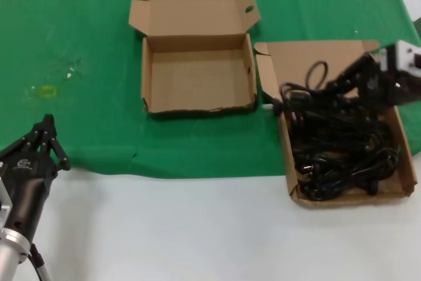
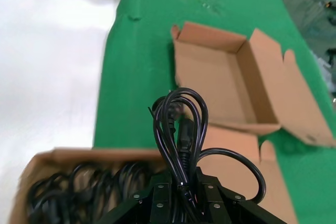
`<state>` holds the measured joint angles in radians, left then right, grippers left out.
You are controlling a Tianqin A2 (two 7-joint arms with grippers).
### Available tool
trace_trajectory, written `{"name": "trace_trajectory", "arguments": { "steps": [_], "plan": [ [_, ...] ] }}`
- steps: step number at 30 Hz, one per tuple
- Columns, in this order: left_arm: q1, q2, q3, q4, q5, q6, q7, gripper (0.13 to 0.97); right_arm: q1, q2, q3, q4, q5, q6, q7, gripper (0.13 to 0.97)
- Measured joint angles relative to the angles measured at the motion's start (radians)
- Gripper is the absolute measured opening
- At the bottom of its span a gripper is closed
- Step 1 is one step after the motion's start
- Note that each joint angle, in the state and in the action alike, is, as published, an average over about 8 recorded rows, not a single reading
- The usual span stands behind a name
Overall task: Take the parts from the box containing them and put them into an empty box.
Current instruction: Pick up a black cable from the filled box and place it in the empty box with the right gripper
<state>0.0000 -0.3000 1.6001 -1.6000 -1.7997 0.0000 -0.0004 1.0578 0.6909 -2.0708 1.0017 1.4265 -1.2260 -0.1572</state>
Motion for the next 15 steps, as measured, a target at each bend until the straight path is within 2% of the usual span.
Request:
{"name": "trace_trajectory", "arguments": {
  "steps": [7, 15],
  "plan": [
    [0.0, 0.0, 0.0, 0.0, 0.0, 0.0, 0.0, 0.144, 0.075, -0.107, -0.02, -0.104, -0.011, 0.037, -0.041, 0.222],
    [0.0, 0.0, 0.0, 0.0, 0.0, 0.0, 0.0, 0.144, 0.163, -0.253, -0.036, -0.302, -0.016, 0.1, -0.14, 0.221]
  ]
}}
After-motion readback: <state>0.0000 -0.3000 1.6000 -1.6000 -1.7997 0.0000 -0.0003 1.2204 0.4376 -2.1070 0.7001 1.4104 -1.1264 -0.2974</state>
